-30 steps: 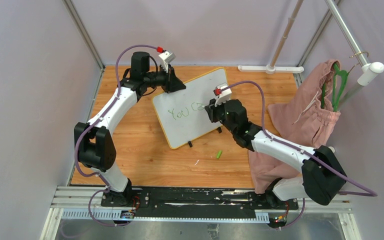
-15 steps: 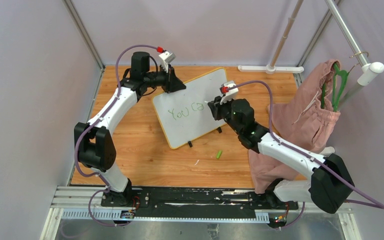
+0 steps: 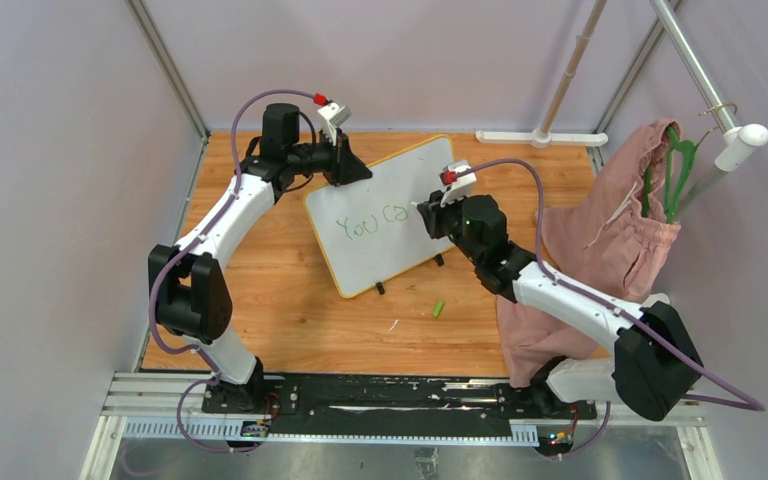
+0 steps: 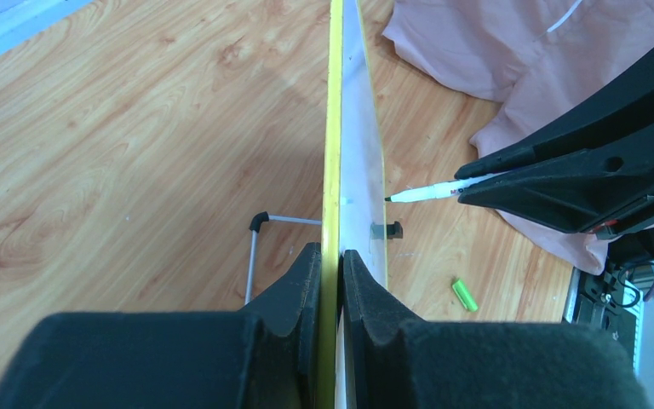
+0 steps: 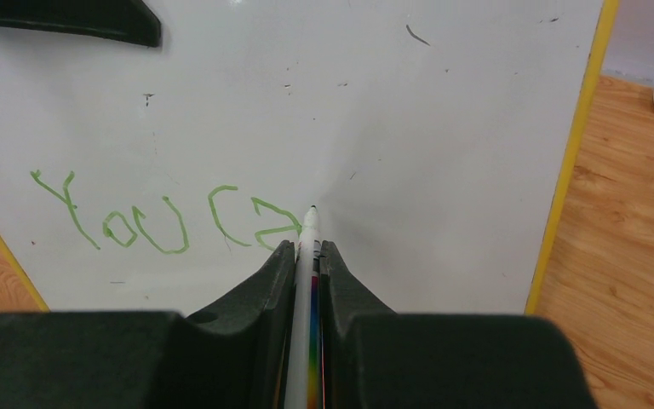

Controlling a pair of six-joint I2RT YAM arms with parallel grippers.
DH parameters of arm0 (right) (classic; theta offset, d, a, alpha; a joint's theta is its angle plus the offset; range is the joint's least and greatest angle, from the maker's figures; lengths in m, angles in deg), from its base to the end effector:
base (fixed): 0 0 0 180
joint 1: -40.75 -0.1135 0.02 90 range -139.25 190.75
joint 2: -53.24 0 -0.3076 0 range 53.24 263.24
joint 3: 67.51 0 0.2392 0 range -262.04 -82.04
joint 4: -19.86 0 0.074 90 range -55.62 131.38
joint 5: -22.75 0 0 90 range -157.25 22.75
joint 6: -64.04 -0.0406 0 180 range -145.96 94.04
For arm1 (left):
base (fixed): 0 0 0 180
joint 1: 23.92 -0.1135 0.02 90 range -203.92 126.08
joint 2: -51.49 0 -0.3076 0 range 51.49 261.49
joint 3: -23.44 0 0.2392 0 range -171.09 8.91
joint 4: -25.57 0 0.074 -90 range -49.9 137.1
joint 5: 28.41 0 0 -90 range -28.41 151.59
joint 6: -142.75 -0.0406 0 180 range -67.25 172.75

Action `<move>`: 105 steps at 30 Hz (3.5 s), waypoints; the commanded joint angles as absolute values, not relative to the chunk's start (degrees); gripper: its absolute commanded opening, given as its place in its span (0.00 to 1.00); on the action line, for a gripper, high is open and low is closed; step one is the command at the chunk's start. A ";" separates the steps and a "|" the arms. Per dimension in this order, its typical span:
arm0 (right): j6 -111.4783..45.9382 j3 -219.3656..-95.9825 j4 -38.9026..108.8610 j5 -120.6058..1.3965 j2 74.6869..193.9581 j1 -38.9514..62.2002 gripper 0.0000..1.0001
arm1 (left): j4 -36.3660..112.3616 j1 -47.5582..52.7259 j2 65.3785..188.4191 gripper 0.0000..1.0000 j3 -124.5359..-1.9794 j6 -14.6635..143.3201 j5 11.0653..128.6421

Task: Write a sentence on the whiteboard

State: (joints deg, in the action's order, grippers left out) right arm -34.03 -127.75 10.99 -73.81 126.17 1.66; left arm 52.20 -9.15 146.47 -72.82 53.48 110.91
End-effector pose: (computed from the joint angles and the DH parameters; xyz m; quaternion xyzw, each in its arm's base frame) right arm 0.2180 0.1712 0.3474 -0.1573 0.7130 0.2345 0.6418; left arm 0.3563 -0.1258 0.3823 0.3153 0.7349 -0.4149 0.4340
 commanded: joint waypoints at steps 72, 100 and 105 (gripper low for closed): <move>-34.48 -130.41 10.40 -73.89 129.71 3.77 0.00 | 54.25 -6.60 145.52 0.00 -71.01 49.71 110.66; -34.82 -128.29 10.93 -74.10 128.71 6.23 0.00 | 54.69 -6.34 145.15 0.00 -71.06 49.24 110.26; -35.56 -126.40 10.83 -73.86 128.02 6.21 0.00 | 54.77 -6.34 145.31 0.00 -71.01 49.23 110.21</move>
State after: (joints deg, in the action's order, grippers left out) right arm -35.34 -128.52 11.05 -72.85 128.70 5.11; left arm 52.44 -8.65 146.03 -72.71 52.06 109.69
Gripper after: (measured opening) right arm 0.170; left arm 0.149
